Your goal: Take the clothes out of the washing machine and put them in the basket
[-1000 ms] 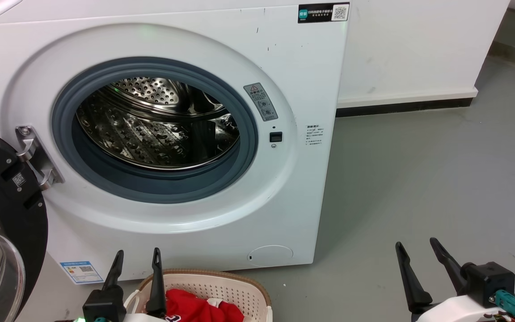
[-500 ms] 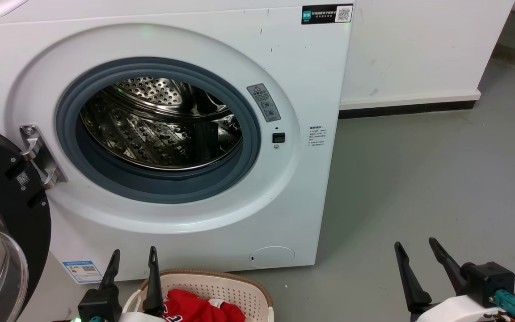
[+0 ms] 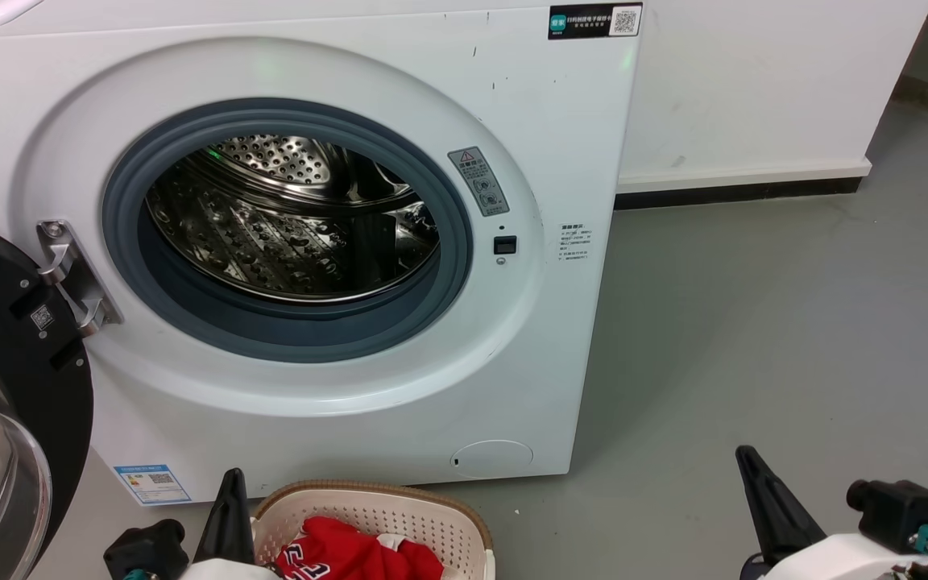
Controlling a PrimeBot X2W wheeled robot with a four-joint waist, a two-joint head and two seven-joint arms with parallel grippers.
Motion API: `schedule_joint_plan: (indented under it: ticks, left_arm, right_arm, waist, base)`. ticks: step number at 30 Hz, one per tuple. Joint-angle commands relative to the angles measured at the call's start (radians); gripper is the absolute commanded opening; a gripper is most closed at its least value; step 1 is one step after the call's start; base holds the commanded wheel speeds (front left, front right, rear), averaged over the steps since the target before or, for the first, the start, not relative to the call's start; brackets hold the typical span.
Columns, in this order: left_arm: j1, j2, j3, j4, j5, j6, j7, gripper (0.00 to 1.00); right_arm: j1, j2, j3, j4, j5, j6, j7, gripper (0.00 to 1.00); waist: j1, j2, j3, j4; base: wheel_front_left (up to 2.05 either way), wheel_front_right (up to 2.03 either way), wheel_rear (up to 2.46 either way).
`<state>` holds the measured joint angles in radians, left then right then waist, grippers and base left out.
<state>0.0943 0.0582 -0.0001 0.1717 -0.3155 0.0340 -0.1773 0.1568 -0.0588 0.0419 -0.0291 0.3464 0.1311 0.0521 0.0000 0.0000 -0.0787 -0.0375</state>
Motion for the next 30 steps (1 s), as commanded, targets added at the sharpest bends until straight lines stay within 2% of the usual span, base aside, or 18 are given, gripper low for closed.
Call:
schedule_joint_plan:
  ticks: [1, 10, 30]
  left_arm:
    - [-0.035, 0.003, 0.005, -0.01, -0.056, -0.01, 0.01, 0.0]
    - [-0.06, 0.002, 0.019, -0.003, -0.249, -0.034, 0.049, 0.0]
    - [-0.101, -0.001, 0.044, 0.017, -0.53, -0.07, 0.114, 0.0]
  right_arm:
    - [-0.045, -0.007, -0.004, -0.003, 0.061, 0.0, -0.005, 0.0]
    - [-0.081, -0.016, -0.013, 0.04, 0.259, 0.0, -0.007, 0.0]
    - [-0.133, -0.024, -0.033, 0.101, 0.545, 0.0, -0.004, 0.0]
  waist:
    - [0.0, 0.0, 0.001, 0.001]
    - [0.0, 0.0, 0.009, 0.004]
    - [0.0, 0.0, 0.023, 0.01]
  base:
    - [0.0, 0.0, 0.0]
    - [0.0, 0.0, 0.0]
    - [0.0, 0.0, 0.0]
